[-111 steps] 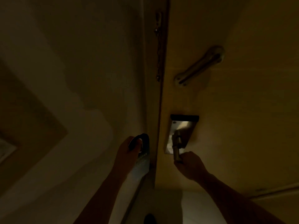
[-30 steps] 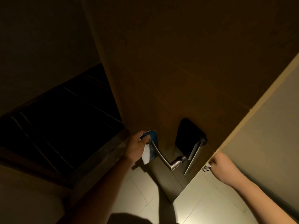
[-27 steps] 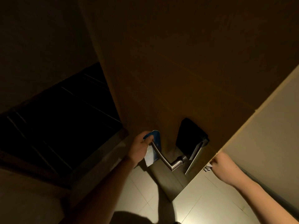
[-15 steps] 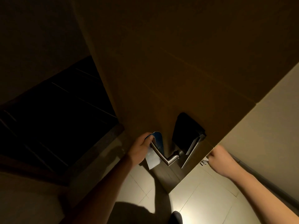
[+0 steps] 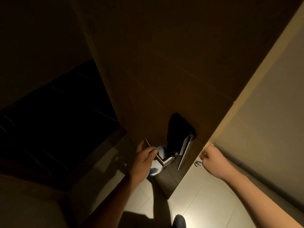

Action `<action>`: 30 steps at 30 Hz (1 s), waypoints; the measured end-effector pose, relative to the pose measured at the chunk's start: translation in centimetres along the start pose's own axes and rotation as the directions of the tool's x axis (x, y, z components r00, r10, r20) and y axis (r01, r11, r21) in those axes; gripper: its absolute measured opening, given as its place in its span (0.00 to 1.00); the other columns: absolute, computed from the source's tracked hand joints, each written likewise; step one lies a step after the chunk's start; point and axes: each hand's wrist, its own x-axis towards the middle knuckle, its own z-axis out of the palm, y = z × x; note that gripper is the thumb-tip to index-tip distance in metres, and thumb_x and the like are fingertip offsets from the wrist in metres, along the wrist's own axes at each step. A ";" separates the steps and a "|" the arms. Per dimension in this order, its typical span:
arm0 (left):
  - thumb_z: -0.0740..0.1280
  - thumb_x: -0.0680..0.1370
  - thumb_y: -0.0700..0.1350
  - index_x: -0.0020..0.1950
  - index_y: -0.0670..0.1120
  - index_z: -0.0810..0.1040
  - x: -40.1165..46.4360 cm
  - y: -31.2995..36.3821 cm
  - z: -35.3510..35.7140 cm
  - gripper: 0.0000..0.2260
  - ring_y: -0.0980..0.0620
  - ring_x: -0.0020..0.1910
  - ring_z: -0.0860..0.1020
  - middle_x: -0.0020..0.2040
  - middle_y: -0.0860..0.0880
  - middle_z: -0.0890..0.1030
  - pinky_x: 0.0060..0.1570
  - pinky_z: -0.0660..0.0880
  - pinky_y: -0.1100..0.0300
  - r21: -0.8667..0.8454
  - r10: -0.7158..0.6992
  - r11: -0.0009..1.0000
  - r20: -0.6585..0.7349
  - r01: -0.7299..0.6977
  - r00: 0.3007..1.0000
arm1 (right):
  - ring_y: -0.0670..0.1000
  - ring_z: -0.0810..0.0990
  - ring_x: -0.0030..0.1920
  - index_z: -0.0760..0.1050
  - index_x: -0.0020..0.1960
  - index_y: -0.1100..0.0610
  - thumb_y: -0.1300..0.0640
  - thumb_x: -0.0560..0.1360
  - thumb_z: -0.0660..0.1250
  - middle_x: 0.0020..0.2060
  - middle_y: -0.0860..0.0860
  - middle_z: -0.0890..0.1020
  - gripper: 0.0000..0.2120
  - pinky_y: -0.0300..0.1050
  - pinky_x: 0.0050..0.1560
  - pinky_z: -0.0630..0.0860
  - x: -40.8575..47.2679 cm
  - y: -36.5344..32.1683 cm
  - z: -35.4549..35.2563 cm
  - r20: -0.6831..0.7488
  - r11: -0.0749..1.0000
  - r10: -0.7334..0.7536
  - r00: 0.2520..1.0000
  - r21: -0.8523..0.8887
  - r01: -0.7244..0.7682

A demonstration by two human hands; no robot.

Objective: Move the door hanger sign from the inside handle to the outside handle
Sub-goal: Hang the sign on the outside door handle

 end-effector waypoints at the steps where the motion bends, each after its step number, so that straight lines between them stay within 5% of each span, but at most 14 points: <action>1: 0.61 0.80 0.50 0.55 0.54 0.78 -0.4 -0.1 0.0 0.07 0.60 0.57 0.73 0.73 0.54 0.63 0.48 0.76 0.70 -0.008 -0.011 1.000 -0.001 0.011 1.000 | 0.40 0.70 0.32 0.66 0.26 0.47 0.75 0.67 0.59 0.31 0.46 0.69 0.24 0.26 0.27 0.66 -0.1 0.0 0.2 -0.009 1.000 0.001 1.000 0.000 -0.001; 3: 0.61 0.79 0.52 0.55 0.55 0.78 -1.4 -0.1 0.1 0.09 0.54 0.62 0.73 0.71 0.51 0.67 0.51 0.77 0.65 -0.046 -0.037 0.998 0.030 0.039 0.999 | 0.40 0.73 0.38 0.70 0.30 0.46 0.74 0.68 0.60 0.37 0.44 0.71 0.22 0.26 0.34 0.63 -0.2 0.1 0.6 -0.017 1.000 -0.007 1.000 -0.007 0.007; 7: 0.60 0.79 0.54 0.62 0.56 0.76 -3.2 -0.3 0.9 0.13 0.48 0.61 0.76 0.64 0.49 0.76 0.37 0.78 0.70 -0.108 -0.126 0.985 0.067 0.133 0.990 | 0.41 0.73 0.41 0.70 0.33 0.44 0.73 0.67 0.58 0.40 0.43 0.70 0.22 0.30 0.38 0.64 -0.6 -0.2 1.2 -0.017 0.999 -0.044 0.999 0.003 0.044; 10: 0.59 0.80 0.53 0.65 0.56 0.74 -4.6 -0.5 1.2 0.14 0.52 0.63 0.75 0.64 0.51 0.77 0.47 0.74 0.71 -0.085 -0.104 0.991 -0.012 0.102 0.995 | 0.39 0.72 0.42 0.70 0.34 0.43 0.74 0.67 0.59 0.41 0.40 0.69 0.23 0.29 0.38 0.64 -1.0 -0.7 1.7 -0.035 0.998 -0.055 0.998 -0.001 0.055; 15: 0.54 0.82 0.53 0.72 0.56 0.65 -6.9 -0.4 2.3 0.18 0.51 0.64 0.74 0.68 0.50 0.74 0.46 0.75 0.72 -0.056 -0.144 0.989 -0.090 0.139 0.986 | 0.42 0.72 0.40 0.68 0.34 0.43 0.74 0.66 0.58 0.40 0.41 0.69 0.24 0.31 0.37 0.64 -1.6 -1.4 2.7 -0.043 0.996 -0.083 0.996 0.009 0.083; 19: 0.54 0.82 0.51 0.74 0.58 0.60 -8.1 0.2 3.2 0.19 0.58 0.64 0.74 0.70 0.53 0.71 0.37 0.70 0.80 -0.056 -0.154 0.987 -0.130 0.148 0.979 | 0.42 0.72 0.41 0.67 0.34 0.42 0.75 0.66 0.59 0.39 0.41 0.68 0.25 0.31 0.36 0.64 -2.2 -2.0 3.6 -0.054 0.995 -0.103 0.993 0.005 0.104; 21: 0.54 0.82 0.53 0.73 0.64 0.58 -8.6 0.2 3.3 0.19 0.72 0.48 0.76 0.63 0.59 0.74 0.31 0.71 0.80 -0.042 -0.139 0.990 -0.132 0.134 0.981 | 0.42 0.72 0.41 0.67 0.34 0.41 0.75 0.66 0.58 0.39 0.40 0.68 0.26 0.31 0.36 0.65 -2.6 -2.4 4.0 -0.047 0.994 -0.113 0.992 -0.002 0.113; 23: 0.54 0.81 0.58 0.72 0.68 0.54 -8.9 0.1 3.6 0.21 0.70 0.48 0.77 0.60 0.63 0.75 0.38 0.74 0.75 -0.015 -0.147 0.989 -0.087 0.146 0.985 | 0.41 0.72 0.42 0.67 0.34 0.40 0.75 0.66 0.58 0.40 0.40 0.68 0.27 0.31 0.36 0.66 -2.9 -2.8 4.4 -0.045 0.992 -0.124 0.991 -0.001 0.124; 26: 0.57 0.76 0.64 0.71 0.72 0.46 -9.0 -0.4 3.8 0.27 0.49 0.70 0.70 0.74 0.55 0.66 0.63 0.70 0.50 0.078 -0.197 0.978 0.070 0.191 0.978 | 0.34 0.69 0.47 0.66 0.34 0.40 0.75 0.63 0.58 0.40 0.39 0.68 0.27 0.32 0.39 0.65 -3.4 -3.3 4.9 -0.056 0.986 -0.164 0.985 -0.004 0.164; 30: 0.60 0.76 0.61 0.70 0.72 0.46 -9.1 -1.2 2.0 0.29 0.49 0.70 0.69 0.74 0.55 0.66 0.61 0.69 0.52 0.106 -0.190 0.978 0.111 0.179 0.975 | 0.36 0.67 0.50 0.65 0.32 0.41 0.73 0.62 0.58 0.40 0.36 0.67 0.25 0.31 0.41 0.63 -3.8 -3.6 5.5 -0.020 0.983 -0.180 0.983 -0.045 0.179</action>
